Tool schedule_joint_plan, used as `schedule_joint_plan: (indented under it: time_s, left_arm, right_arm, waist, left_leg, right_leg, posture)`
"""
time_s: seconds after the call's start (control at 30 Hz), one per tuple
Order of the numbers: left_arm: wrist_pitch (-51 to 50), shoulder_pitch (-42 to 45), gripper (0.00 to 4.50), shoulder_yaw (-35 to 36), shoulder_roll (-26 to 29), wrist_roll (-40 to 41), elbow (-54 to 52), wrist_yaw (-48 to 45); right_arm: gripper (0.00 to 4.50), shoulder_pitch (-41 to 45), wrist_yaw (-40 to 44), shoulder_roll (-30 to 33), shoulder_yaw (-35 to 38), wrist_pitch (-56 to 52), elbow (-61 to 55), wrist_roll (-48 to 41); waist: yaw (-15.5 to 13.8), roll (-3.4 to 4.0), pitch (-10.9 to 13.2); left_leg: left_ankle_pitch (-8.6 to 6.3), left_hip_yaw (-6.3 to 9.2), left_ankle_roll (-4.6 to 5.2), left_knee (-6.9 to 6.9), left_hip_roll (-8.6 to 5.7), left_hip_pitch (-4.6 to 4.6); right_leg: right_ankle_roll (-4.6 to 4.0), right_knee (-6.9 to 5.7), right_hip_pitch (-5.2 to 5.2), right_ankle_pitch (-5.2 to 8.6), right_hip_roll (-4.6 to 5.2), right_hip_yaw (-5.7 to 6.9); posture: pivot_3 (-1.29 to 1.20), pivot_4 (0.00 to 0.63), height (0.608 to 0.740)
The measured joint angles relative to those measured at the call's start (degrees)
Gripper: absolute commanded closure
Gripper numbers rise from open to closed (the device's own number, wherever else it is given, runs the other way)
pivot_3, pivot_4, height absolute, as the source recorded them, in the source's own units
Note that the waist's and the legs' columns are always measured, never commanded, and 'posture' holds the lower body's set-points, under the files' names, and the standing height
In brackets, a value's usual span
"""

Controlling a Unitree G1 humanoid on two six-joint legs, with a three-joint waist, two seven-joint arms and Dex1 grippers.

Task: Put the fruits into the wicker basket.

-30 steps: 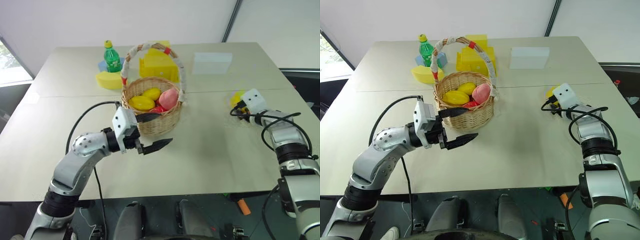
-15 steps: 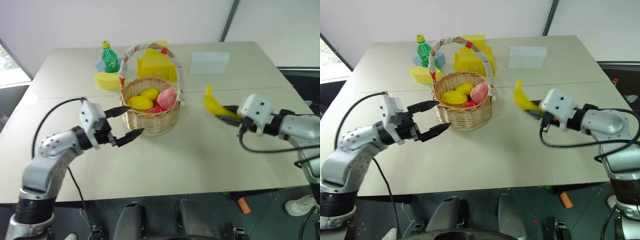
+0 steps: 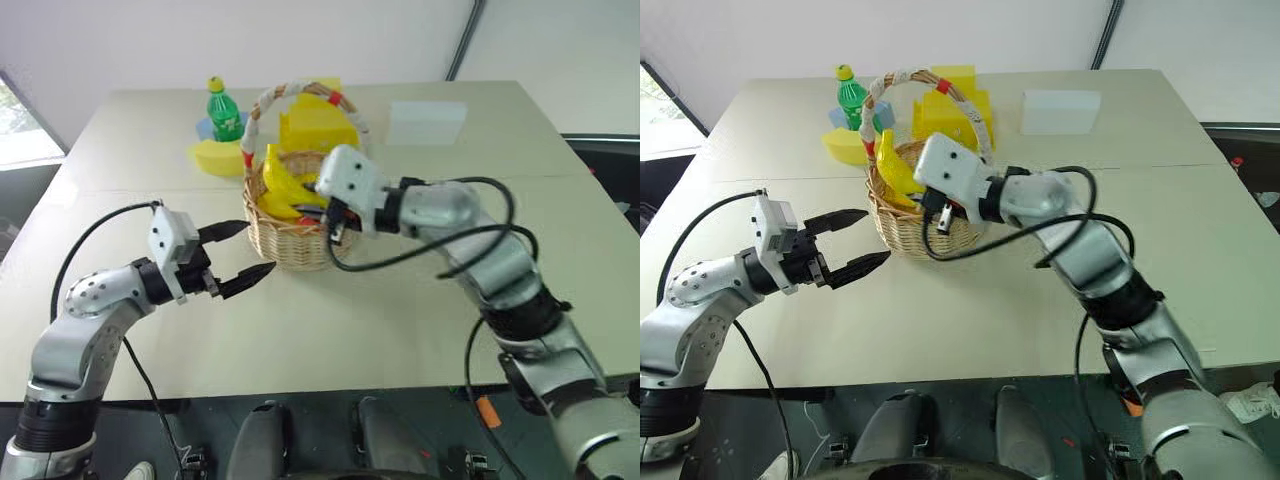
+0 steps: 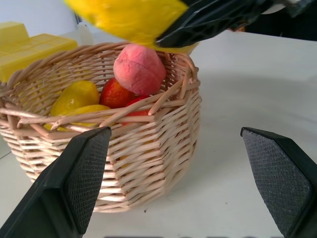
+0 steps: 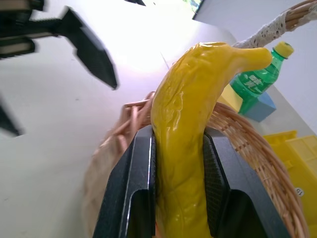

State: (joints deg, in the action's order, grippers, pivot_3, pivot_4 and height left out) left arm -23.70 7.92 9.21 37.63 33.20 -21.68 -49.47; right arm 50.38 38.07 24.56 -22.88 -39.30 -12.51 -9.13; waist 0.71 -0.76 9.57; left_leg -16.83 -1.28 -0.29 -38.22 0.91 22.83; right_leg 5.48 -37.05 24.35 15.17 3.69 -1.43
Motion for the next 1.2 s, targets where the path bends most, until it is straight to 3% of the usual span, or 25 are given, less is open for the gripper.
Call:
schedule_joint_plan:
  time_s: [0.13,0.33,0.5,0.6,0.73,0.87,1.2]
  left_arm:
    - [-0.73,-0.97,0.0,-0.21,-1.14,0.09,-2.27,1.26]
    - [-1.1,-1.54,0.0,-0.22,-1.95,0.29,-3.66,2.56]
    - [-1.12,-1.21,0.0,-0.56,-3.04,0.9,-3.78,3.69]
    - [-1.12,-0.75,0.0,-1.27,-4.37,1.45,-3.66,4.22]
    - [-1.1,-0.14,0.0,-1.5,-4.78,2.02,-3.16,4.46]
    - [-1.1,1.35,0.0,-2.06,-5.51,2.1,-2.38,4.28]
    - [-1.05,1.93,0.0,-3.98,-6.85,2.28,-2.0,4.35]
  right_arm:
    - [3.85,2.58,-1.85,-3.35,-1.05,1.04,7.06,3.22]
    - [0.97,2.36,-1.32,-3.33,-0.73,5.45,9.96,5.49]
    - [0.97,0.16,1.34,-2.91,2.58,7.08,3.2,3.0]
    - [0.97,-13.23,4.3,0.25,16.8,0.15,-13.49,-10.97]
    - [0.97,-22.07,2.04,2.99,25.96,-5.71,-19.15,-16.88]
    - [0.97,-26.72,-1.23,3.09,26.67,-6.15,-17.41,-16.52]
    - [0.97,-20.61,-10.06,-7.32,23.7,5.4,1.01,-10.08]
  waist:
    - [0.05,-0.02,-0.01]
    - [0.36,-0.02,-0.01]
    - [0.47,-0.02,-0.01]
    - [-0.84,-0.06,-0.03]
    - [-0.54,-0.08,-0.04]
    - [0.64,-0.07,-0.03]
    - [1.34,-0.06,-0.03]
  left_leg:
    - [0.0,0.0,0.0,-0.03,-0.01,0.09]
    - [0.0,0.0,0.0,-0.02,0.02,0.08]
    - [0.0,0.0,0.0,-0.02,0.03,0.06]
    - [-0.02,0.17,0.04,-0.02,-0.01,0.2]
    - [-0.02,0.06,0.03,-0.03,-0.01,0.08]
    - [0.02,-0.07,-0.02,-0.02,-0.01,-0.21]
    - [0.02,-0.01,-0.03,0.02,0.05,-0.37]
  right_leg:
    - [0.0,-0.01,0.07,-0.01,0.02,0.02]
    - [0.0,-0.04,0.09,0.0,-0.05,0.03]
    - [0.01,-0.06,0.09,-0.01,-0.06,0.02]
    - [0.0,0.05,-0.01,0.0,0.02,0.15]
    - [0.01,0.06,-0.03,-0.01,0.04,0.1]
    - [0.0,-0.09,-0.1,0.0,-0.2,-0.07]
    - [-0.01,-0.08,-0.29,0.0,-0.33,-0.12]
  posture:
    - [0.0,0.15,0.74]
    - [0.0,0.15,0.74]
    - [0.0,0.15,0.74]
    - [0.0,0.15,0.74]
    - [0.0,0.15,0.74]
    - [0.0,0.15,0.74]
    - [0.0,0.15,0.74]
